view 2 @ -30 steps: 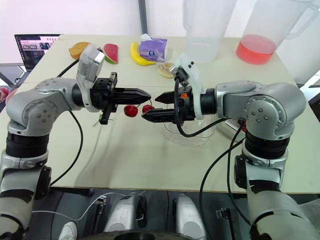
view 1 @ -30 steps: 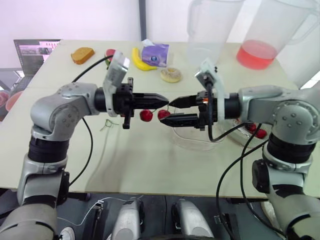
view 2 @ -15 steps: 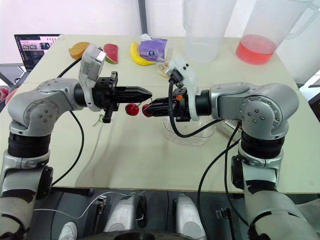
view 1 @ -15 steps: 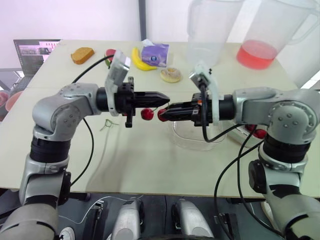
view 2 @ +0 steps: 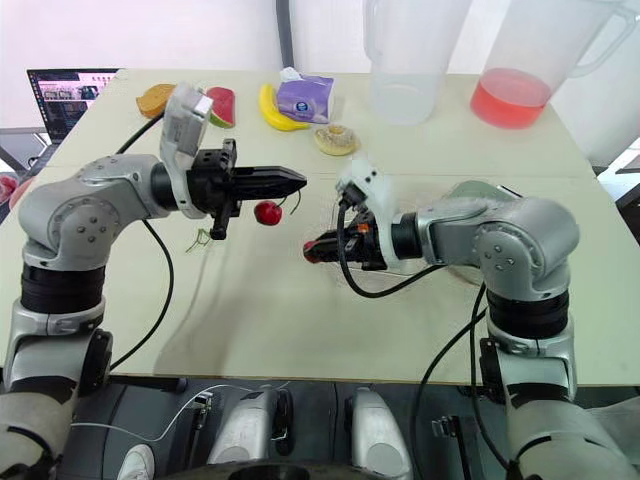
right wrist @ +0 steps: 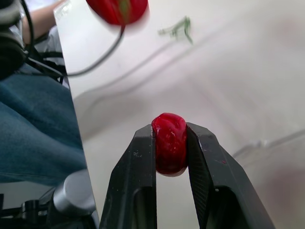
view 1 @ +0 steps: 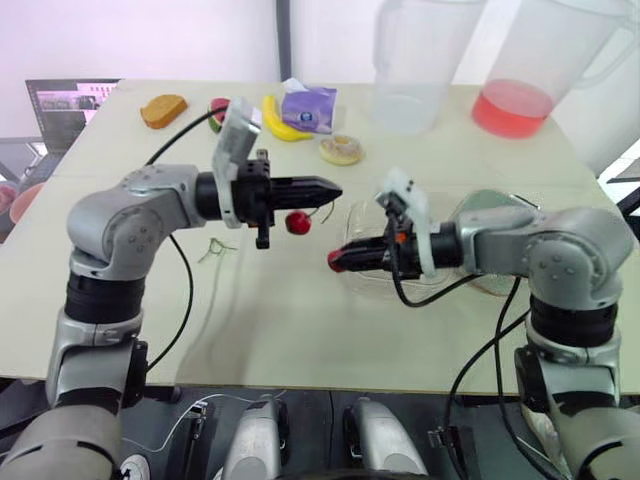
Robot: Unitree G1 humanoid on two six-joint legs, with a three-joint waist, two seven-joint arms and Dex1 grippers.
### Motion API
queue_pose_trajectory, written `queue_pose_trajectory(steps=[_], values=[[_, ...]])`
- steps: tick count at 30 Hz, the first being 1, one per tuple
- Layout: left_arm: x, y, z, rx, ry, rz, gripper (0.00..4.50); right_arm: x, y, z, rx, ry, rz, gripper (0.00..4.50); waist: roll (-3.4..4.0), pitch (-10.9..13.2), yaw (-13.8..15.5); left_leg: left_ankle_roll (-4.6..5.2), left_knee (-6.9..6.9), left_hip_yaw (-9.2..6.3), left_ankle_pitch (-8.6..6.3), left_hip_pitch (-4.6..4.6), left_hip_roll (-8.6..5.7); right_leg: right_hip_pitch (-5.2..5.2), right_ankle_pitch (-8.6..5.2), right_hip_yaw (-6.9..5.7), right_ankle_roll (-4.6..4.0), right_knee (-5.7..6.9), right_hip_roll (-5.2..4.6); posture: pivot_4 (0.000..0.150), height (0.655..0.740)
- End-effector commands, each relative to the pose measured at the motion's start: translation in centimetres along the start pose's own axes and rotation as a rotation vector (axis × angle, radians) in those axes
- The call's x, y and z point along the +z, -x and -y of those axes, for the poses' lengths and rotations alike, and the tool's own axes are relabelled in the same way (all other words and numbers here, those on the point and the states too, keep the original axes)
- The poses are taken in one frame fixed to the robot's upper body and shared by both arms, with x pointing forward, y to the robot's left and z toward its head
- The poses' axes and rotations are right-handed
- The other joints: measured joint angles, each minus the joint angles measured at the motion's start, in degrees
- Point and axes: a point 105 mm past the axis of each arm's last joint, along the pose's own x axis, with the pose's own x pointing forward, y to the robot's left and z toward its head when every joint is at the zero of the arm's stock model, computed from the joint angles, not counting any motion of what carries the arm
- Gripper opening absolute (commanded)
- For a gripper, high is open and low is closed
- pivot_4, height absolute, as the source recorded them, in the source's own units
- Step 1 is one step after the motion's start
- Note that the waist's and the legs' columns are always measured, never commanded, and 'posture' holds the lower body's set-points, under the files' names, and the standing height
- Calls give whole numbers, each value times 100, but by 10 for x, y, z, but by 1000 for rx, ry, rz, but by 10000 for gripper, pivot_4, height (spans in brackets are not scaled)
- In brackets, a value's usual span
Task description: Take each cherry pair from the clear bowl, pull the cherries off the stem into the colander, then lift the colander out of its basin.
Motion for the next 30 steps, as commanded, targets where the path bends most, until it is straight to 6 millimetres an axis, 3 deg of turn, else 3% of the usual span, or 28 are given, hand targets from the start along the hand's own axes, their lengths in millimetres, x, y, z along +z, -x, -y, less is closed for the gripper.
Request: queue_pose_trajectory(steps=[1,6,10,13,16,18,23,30], values=[[12,2,6,-12,-40,27,0,10,9,2,-37,37,52,4545,0,0,4,0,0,-1,0,0,1,0,0,0,0,0,1,1500,7400],[10,6,3,8,-33,14,0,21,31,5,-72,15,137,4545,0,0,24,0,0,0,0,-1,0,1,0,-1,0,-1,-1,1500,7400],[6,11,0,34,-21,4,0,16,67,31,-276,-39,201,4545,0,0,37,0,0,-1,0,-2,-2,3,0,-2,0,-3,-4,1500,7400],[0,14,-3,64,-21,-9,0,3,101,65,-537,-108,238,4545,0,0,30,1,0,0,-1,-1,-2,4,0,0,0,-7,-5,1500,7400],[-2,15,-6,94,-8,5,0,-32,146,104,-927,-169,194,4545,-1,-1,34,0,-1,1,0,-2,-2,2,0,1,1,-6,-3,1500,7400],[-3,15,-7,111,8,21,0,-52,172,118,-1135,-225,212,4545,-1,-1,36,0,-2,0,0,-2,-2,3,-1,2,1,-7,-2,1500,7400],[-3,13,-9,127,13,40,0,-70,189,130,-1301,-289,247,4545,4,-2,-21,-29,-3,8,17,2,1,-1,0,11,2,0,5,1500,7400],[-5,12,-10,137,11,37,0,-88,182,139,-1296,-358,231,4545,4,-2,17,-29,-12,7,17,3,-3,0,0,11,2,-3,12,1500,7400]])
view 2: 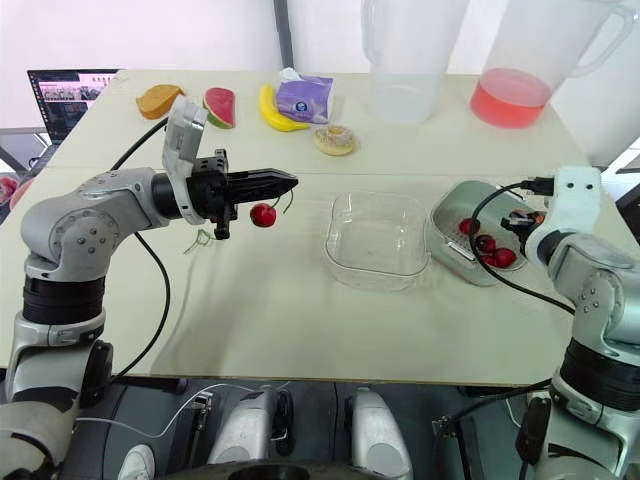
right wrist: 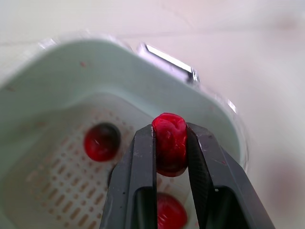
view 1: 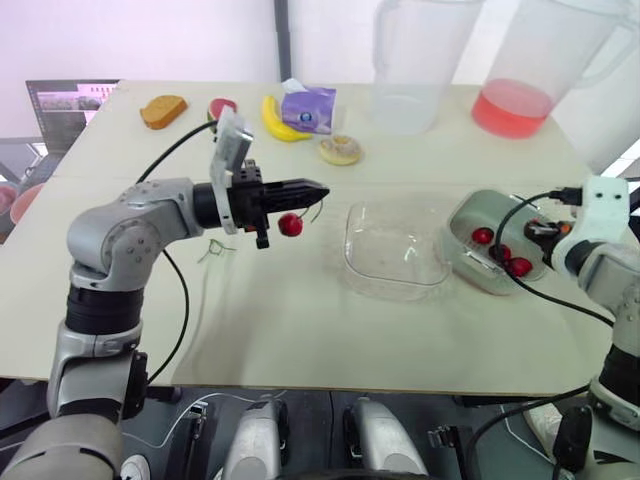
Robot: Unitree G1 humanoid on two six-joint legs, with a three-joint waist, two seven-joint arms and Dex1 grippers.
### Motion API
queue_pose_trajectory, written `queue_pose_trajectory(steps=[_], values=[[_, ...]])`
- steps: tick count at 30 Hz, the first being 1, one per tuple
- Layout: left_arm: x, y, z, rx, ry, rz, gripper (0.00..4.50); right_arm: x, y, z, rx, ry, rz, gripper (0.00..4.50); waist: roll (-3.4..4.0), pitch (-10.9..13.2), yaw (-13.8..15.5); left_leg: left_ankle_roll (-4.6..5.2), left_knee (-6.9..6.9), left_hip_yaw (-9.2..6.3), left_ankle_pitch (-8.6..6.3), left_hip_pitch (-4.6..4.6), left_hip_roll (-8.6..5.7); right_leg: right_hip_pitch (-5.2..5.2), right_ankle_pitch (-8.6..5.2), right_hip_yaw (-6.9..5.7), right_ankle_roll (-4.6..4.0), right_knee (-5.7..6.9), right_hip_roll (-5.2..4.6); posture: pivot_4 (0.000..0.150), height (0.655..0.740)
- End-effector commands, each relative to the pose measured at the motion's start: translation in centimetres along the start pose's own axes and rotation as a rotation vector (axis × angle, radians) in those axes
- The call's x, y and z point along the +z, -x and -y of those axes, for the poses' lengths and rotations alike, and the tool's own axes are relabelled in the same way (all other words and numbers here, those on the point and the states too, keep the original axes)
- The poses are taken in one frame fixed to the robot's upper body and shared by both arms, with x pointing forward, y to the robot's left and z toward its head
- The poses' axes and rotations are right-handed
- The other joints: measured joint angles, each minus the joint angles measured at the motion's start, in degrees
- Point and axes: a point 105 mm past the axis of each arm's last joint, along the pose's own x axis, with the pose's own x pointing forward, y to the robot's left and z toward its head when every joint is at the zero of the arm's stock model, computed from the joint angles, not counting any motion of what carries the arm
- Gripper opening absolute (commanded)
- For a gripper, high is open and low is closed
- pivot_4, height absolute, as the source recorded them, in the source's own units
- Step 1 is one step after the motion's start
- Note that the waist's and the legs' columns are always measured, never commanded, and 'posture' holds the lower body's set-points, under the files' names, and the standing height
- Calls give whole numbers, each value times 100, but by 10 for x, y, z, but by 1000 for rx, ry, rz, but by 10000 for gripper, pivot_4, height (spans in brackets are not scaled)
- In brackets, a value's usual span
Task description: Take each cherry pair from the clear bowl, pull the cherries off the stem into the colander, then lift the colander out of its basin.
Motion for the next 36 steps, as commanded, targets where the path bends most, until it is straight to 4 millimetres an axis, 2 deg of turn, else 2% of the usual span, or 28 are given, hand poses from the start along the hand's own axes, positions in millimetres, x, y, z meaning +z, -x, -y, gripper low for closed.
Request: queue_pose_trajectory(steps=[1,8,13,16,17,20,22,24,26,27,29,30,33,36], values=[[12,3,4,1,-53,31,0,9,-1,2,-1,-11,46,4545,0,0,4,2,1,1,-1,0,-1,0,0,0,0,0,0,1500,7400],[12,3,5,1,-56,29,0,10,-6,-1,29,-49,44,4545,0,0,3,8,2,-1,-5,0,0,2,0,-1,0,0,0,1500,7400],[13,3,5,3,-60,26,0,12,-5,-1,34,-64,52,28287,0,0,3,7,2,-2,-4,0,0,2,0,-1,0,0,0,1500,7400],[13,3,4,5,-61,26,0,22,-1,0,33,-73,86,43333,0,0,7,7,2,-1,-4,0,0,2,0,-1,0,0,0,1500,7400],[13,4,4,5,-62,25,0,28,1,0,37,-77,107,44727,0,0,16,8,2,-2,-4,0,0,2,0,-1,0,0,0,1500,7400],[14,4,4,7,-64,24,0,57,15,-12,111,-70,218,44727,1,1,10,8,2,0,-5,-1,-2,1,0,-1,0,0,-2,1500,7400],[15,5,3,8,-68,22,0,77,27,-32,236,-37,288,44727,2,1,-10,9,2,-1,-5,-1,0,0,0,-2,0,0,-1,1500,7400],[16,6,3,7,-72,22,0,87,42,-59,401,8,324,44727,4,2,-17,14,-2,-1,-8,1,2,-1,0,-1,0,1,0,1500,7400],[19,6,3,2,-76,26,0,88,58,-90,606,50,329,44727,4,2,-13,15,-3,-5,-8,0,7,-1,0,-3,0,0,1,1500,7400],[19,6,3,0,-77,27,0,87,64,-99,672,65,325,44727,3,2,-8,15,-4,-6,-9,1,7,0,0,-4,0,0,1,1500,7400],[21,5,4,-8,-87,32,0,76,82,-124,860,124,287,44727,3,2,2,16,-3,-7,-9,0,6,2,0,-5,0,0,-2,1500,7400],[22,5,4,-17,-86,35,0,65,94,-141,989,168,242,44727,3,2,13,16,-3,-6,-10,0,4,2,0,-5,0,-1,-4,1500,7400],[25,5,7,-45,-81,44,0,39,117,-173,1229,261,139,44727,1,3,13,21,0,-7,-12,-1,3,4,0,-7,0,-2,-7,1500,7400],[25,5,11,-85,-72,49,0,27,125,-202,1359,302,98,44727,1,2,-3,22,4,-8,-13,-1,3,5,0,-7,0,-1,-7,1500,7400]])
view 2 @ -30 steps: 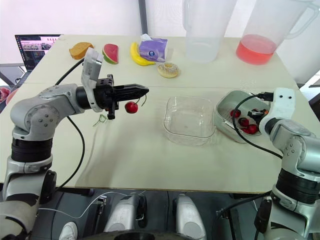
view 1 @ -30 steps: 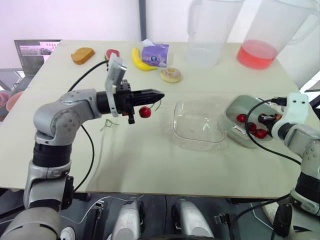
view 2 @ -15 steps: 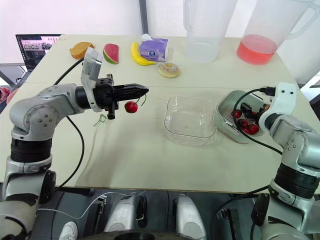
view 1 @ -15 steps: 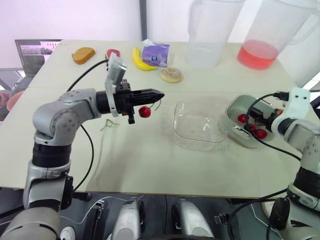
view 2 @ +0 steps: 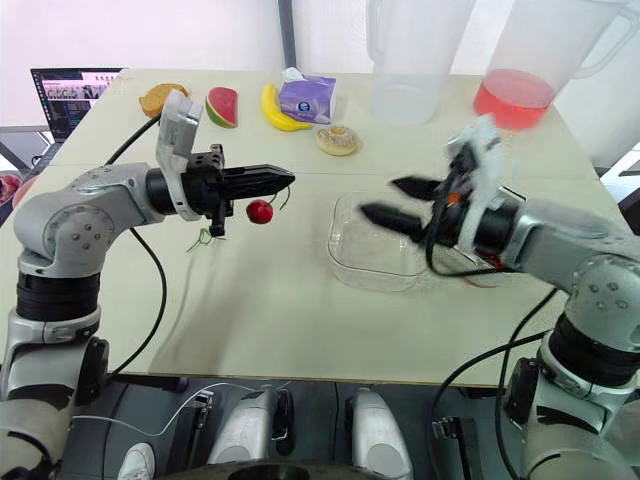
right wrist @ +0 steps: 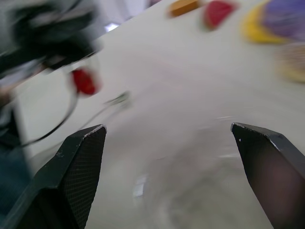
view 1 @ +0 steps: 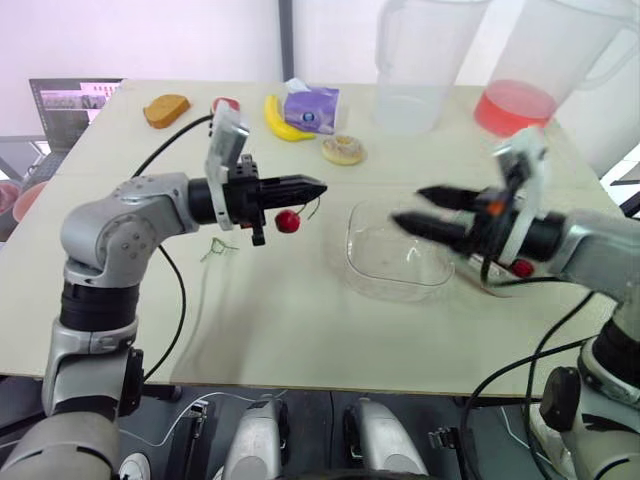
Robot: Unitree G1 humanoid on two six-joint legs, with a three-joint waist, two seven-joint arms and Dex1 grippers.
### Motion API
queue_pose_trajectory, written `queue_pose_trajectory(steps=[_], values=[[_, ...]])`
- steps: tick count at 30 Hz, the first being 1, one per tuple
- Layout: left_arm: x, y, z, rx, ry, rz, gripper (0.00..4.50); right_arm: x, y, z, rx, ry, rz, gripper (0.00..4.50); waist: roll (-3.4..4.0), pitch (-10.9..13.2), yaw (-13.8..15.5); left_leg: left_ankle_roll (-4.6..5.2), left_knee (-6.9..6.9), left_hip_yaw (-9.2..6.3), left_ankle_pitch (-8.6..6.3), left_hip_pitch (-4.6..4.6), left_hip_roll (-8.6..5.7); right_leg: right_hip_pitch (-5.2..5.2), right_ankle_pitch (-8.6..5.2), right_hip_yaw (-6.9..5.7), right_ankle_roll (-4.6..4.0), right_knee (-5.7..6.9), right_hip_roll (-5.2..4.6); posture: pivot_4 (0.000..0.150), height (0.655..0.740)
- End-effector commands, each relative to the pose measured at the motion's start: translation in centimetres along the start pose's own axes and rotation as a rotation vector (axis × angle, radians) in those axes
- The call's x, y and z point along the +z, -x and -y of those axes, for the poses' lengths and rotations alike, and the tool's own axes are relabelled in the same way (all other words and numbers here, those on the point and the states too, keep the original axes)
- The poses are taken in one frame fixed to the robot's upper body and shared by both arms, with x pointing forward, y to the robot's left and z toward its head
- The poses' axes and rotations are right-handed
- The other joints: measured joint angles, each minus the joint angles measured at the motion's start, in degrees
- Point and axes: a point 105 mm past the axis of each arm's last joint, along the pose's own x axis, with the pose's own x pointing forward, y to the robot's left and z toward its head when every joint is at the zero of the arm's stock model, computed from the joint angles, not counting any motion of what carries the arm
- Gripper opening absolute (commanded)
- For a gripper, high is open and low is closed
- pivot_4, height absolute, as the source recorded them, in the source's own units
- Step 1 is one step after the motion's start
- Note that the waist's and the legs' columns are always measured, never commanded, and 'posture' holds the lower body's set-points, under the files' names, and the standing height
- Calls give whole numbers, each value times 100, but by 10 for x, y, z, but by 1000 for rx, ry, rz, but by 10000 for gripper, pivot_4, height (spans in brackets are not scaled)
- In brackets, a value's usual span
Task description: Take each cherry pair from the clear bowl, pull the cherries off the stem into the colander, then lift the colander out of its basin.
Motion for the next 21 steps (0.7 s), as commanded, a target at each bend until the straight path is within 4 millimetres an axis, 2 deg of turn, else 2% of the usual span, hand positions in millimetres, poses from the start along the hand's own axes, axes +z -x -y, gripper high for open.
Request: queue_pose_trajectory(steps=[1,5,10,15,21], values=[[19,2,10,-63,-48,51,0,3,-24,-22,140,38,-3,44727,0,0,-14,0,1,-1,0,0,1,0,0,0,0,0,1,1500,7400],[15,1,12,-84,-39,45,0,11,-52,-21,157,41,20,44727,0,0,-23,0,1,0,0,0,2,-4,0,0,0,3,2,1500,7400],[15,-2,14,-97,-36,50,0,16,-74,-21,185,40,31,44727,0,0,11,0,2,-1,0,-3,-3,-4,0,-3,0,0,0,1500,7400],[17,-5,16,-110,-36,60,0,19,-88,-25,215,44,42,44727,0,0,-4,2,5,-1,-1,-4,0,-4,0,-3,0,2,-2,1500,7400],[16,-8,17,-113,-34,64,0,24,-92,-27,225,40,62,44727,0,0,-3,1,5,-1,-1,-4,0,-4,0,-4,0,2,-3,1500,7400]])
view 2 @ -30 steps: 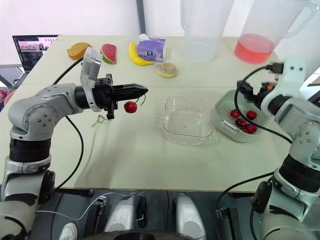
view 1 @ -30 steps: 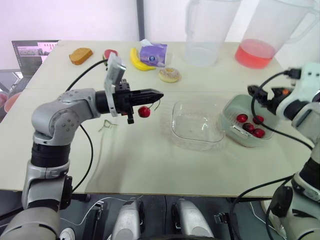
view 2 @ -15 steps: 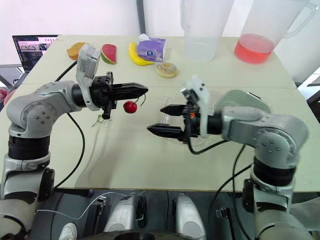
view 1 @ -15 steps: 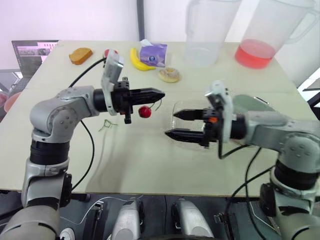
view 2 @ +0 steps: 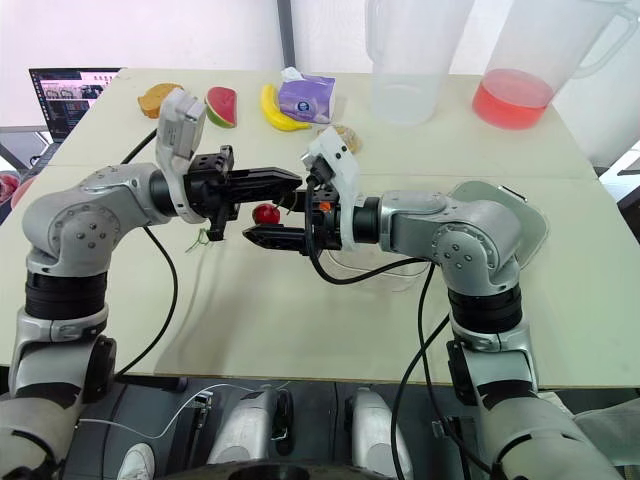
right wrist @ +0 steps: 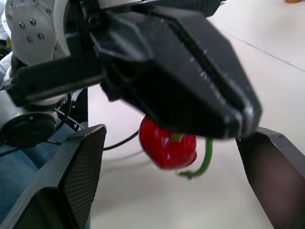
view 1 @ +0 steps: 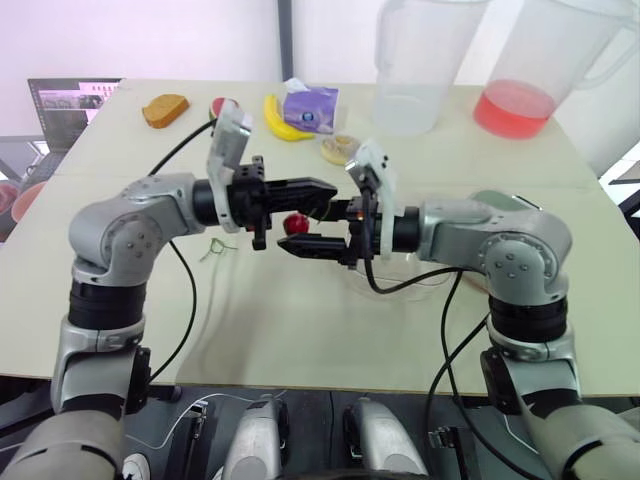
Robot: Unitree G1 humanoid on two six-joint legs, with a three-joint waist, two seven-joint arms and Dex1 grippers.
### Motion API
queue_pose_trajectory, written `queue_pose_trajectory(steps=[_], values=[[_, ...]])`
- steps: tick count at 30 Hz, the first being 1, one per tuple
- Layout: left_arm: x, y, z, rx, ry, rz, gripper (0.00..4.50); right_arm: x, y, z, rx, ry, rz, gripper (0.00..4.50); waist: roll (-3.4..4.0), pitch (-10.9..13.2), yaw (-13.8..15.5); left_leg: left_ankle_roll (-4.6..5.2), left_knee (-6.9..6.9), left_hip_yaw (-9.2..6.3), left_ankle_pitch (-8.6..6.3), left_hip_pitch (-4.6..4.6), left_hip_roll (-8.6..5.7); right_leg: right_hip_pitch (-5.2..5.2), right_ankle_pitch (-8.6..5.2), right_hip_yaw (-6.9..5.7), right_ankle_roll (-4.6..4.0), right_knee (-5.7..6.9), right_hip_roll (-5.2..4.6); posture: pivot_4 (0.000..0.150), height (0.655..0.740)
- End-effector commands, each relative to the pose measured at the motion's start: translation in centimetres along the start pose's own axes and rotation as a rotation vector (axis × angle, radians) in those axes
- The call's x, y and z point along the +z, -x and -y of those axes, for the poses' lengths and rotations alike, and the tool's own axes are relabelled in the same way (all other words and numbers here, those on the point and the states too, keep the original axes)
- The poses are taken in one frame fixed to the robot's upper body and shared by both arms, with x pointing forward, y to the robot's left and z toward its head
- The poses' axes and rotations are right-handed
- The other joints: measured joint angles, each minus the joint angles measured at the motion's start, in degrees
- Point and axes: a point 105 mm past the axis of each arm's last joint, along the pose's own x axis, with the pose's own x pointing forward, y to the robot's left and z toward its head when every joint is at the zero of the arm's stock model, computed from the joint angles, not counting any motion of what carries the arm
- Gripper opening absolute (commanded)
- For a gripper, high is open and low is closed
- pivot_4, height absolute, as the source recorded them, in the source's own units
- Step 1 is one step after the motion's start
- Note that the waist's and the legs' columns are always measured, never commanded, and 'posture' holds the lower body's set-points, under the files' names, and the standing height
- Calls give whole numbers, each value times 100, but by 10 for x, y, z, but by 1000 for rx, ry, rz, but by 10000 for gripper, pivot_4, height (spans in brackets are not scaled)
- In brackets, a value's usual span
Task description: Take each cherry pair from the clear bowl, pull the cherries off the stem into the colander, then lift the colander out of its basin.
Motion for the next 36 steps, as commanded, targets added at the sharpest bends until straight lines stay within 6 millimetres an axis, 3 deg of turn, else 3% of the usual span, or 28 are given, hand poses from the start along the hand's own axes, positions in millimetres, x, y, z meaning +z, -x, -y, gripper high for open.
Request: queue_pose_trajectory(steps=[1,3,6,11,13,18,24,30,36], values=[[13,-2,6,-21,-55,24,0,12,-1,-6,17,38,40,44727,0,0,-4,0,0,0,0,0,0,0,0,0,0,0,0,1500,7400],[13,-1,6,-19,-55,25,0,11,-1,-6,20,34,36,44727,0,0,-5,0,0,0,0,0,1,0,0,0,0,0,0,1500,7400],[13,-2,6,-17,-56,26,0,9,-1,-7,25,29,33,36626,0,0,-6,0,0,0,0,0,1,0,0,0,0,0,0,1500,7400],[13,-2,5,-15,-57,25,0,9,-2,-9,30,26,33,11348,0,0,-6,0,0,0,0,0,1,0,0,0,0,0,0,1500,7400],[13,-1,5,-13,-57,25,0,8,-2,-9,28,24,28,6143,0,0,-5,0,0,0,0,0,1,0,0,0,0,0,0,1500,7400],[14,-1,5,-9,-60,30,0,-2,-2,-7,15,14,-17,5931,0,0,-5,0,0,0,0,0,1,0,0,0,0,0,0,1500,7400],[16,-2,4,-6,-58,39,0,-36,3,0,-28,-51,-174,5931,-1,0,0,0,0,0,0,0,0,1,0,-1,0,-1,-3,1500,7400],[14,-1,4,0,-54,36,0,-33,6,2,-40,-63,-153,5931,-1,0,-18,0,-2,0,0,1,3,-2,0,0,0,0,2,1500,7400],[12,7,1,35,-51,21,0,-15,38,8,-134,-51,-52,5931,-1,0,16,0,-1,0,0,-1,1,0,0,-1,0,-1,-3,1500,7400]])
